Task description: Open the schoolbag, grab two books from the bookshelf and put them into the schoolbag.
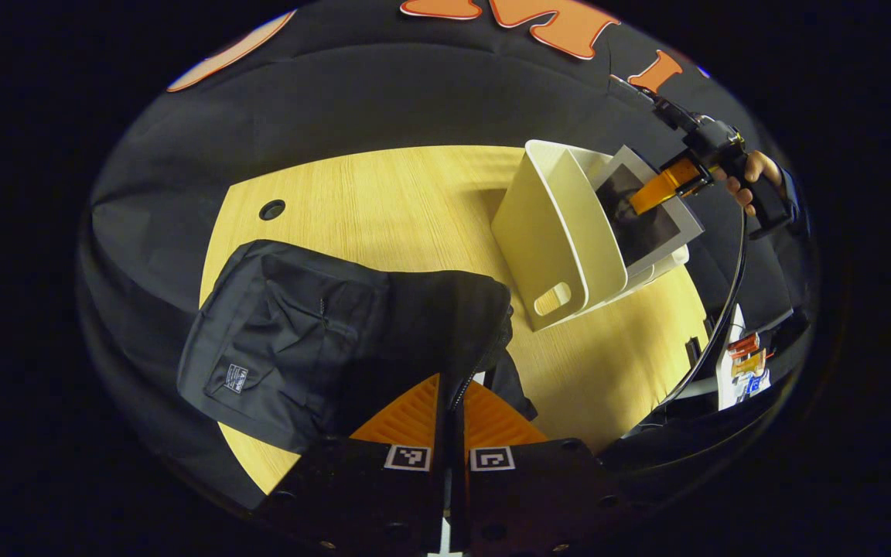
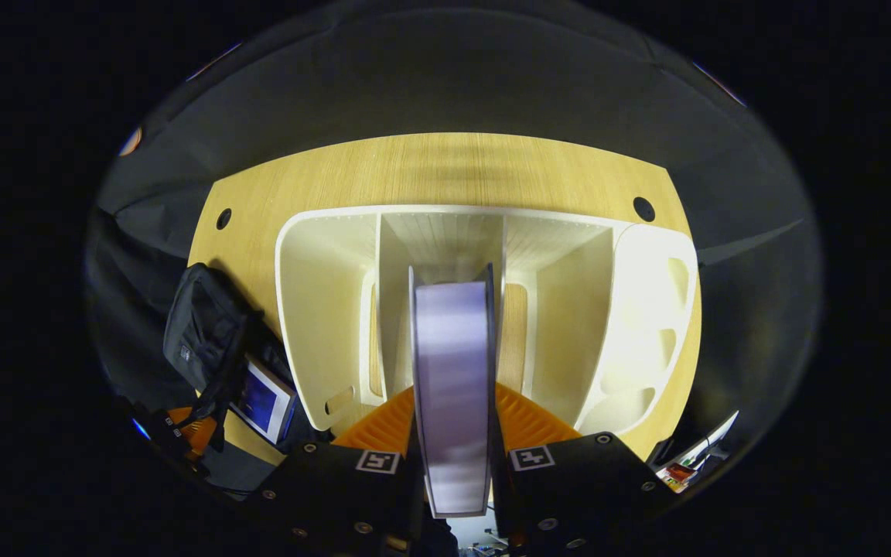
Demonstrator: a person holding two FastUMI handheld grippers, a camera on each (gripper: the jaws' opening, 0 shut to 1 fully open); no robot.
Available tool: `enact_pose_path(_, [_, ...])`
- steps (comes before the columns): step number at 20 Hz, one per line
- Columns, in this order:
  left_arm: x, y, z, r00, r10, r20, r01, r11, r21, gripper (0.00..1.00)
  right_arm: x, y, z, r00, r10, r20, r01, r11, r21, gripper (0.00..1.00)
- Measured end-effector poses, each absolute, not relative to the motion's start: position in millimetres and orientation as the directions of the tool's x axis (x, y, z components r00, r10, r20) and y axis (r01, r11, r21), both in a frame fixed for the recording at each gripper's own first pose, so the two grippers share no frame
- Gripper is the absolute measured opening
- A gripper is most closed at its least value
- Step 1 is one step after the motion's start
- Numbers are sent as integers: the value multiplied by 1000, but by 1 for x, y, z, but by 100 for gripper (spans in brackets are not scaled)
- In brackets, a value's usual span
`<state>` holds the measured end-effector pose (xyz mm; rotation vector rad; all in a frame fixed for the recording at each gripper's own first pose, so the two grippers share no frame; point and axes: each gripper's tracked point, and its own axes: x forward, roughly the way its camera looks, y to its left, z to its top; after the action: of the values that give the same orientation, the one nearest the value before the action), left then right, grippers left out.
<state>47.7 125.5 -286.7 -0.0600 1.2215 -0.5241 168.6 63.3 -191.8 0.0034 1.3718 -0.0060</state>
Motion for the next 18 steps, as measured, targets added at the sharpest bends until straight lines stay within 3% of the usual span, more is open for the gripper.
enact_pose_path(18, [45, 128, -278, 228, -483, -846, 499, 804, -325, 5, 6, 80, -151, 249, 31, -968, 235, 968, 92, 36])
